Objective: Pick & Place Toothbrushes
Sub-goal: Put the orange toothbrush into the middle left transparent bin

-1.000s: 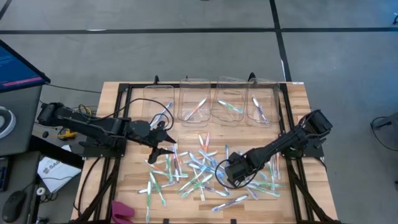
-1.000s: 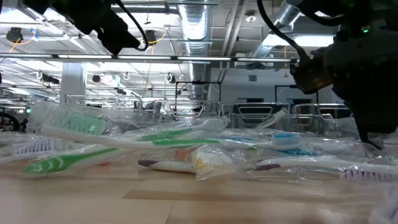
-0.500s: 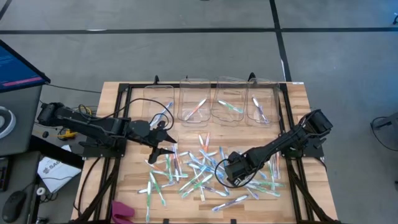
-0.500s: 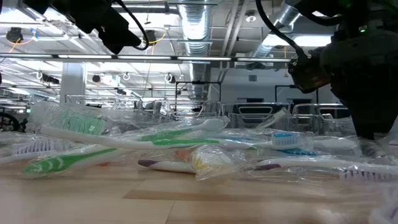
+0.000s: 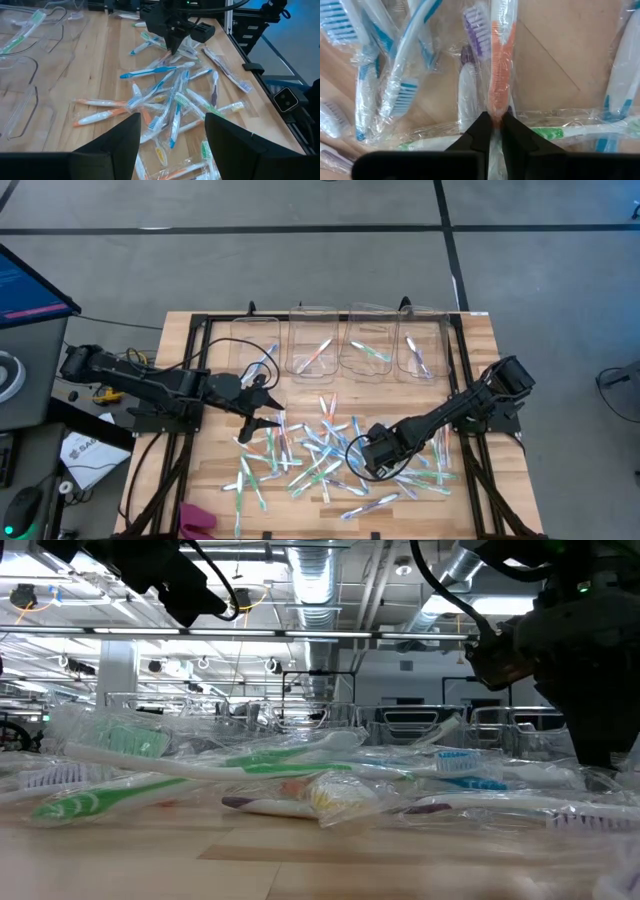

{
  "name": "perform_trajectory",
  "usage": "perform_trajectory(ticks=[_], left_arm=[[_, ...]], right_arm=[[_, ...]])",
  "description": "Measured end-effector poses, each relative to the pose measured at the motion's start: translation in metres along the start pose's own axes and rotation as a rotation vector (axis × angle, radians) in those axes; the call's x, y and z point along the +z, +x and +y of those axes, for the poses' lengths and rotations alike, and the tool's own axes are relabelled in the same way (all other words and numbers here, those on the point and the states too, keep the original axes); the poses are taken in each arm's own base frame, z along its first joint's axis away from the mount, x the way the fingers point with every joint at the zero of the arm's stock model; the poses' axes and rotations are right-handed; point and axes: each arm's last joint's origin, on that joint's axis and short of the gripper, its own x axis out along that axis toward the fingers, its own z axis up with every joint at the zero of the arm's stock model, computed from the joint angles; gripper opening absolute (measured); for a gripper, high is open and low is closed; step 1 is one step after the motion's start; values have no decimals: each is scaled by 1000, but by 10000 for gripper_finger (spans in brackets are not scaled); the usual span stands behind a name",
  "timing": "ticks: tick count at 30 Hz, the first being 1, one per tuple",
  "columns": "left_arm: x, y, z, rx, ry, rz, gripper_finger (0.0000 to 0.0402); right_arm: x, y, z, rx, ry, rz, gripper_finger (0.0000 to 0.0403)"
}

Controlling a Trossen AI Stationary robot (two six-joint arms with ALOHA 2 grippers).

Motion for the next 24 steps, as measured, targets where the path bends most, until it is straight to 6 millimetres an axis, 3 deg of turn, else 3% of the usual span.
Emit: perform_trajectory(ticks=[16,24], left_arm=[[0,0,0,0,2,0,213],[0,0,0,0,2,0,213]], right_arm=[[0,-1,0,-6,-12,2,10],[-6,-30,10,-103,-38,0,10]])
